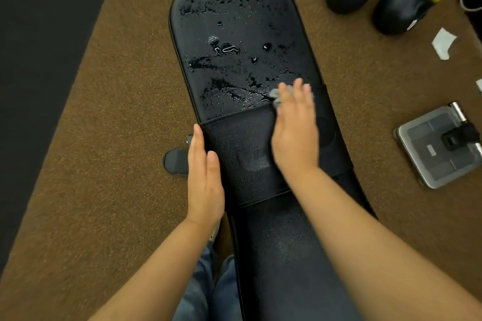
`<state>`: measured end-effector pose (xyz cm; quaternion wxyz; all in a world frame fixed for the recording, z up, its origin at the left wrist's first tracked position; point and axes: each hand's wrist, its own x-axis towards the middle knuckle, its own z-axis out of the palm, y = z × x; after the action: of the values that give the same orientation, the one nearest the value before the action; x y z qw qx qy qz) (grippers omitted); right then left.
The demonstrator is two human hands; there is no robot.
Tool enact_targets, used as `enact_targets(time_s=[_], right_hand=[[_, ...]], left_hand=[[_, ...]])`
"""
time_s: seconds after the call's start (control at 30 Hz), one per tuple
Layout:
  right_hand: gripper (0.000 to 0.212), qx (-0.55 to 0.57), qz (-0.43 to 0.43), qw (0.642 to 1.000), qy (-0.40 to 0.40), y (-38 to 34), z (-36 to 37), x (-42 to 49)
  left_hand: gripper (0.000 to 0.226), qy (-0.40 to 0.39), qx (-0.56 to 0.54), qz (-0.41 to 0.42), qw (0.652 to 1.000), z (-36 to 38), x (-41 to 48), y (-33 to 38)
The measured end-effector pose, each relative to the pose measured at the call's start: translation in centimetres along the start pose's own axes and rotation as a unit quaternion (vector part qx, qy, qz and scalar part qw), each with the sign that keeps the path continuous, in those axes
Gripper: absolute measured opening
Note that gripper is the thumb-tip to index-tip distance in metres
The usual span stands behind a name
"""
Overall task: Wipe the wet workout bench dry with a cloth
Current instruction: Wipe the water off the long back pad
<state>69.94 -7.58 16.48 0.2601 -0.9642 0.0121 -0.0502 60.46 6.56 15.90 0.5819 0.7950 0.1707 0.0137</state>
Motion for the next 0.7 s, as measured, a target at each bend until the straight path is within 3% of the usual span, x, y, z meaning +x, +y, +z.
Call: enact_targets(time_s=[0.1,0.17,0.47,0.6,0.7], right_hand=[[0.050,0.035,-0.074,0.996,-0.035,-4.1,2.5,-3.5],[0.051,0.023,-0.111,0.992,-0.049,-6.0,4.0,-5.8],[0.049,-0.024,-0.229,0.963,-0.137,-2.0,1.1,-11.0],[0.051,-0.033,-0.178,0.976,-0.125,2.7,-1.0,-11.5],[0.049,-0.042,-0.091,0.990,-0.097,6.3,-3.1,-10.3]], left_hand=[[0.049,0.002,-0.094,-0.013,0.995,-0.4,0.2,0.2],[0.057,0.005,-0.111,-0.010,0.994,-0.7,0.4,0.2],[0.056,-0.011,-0.043,0.000,0.999,-1.1,0.6,-0.5],[0.072,-0.008,0.017,0.024,1.000,-0.7,0.3,-0.4],[0.065,-0.023,0.032,0.031,0.999,-0.5,0.1,-0.6]])
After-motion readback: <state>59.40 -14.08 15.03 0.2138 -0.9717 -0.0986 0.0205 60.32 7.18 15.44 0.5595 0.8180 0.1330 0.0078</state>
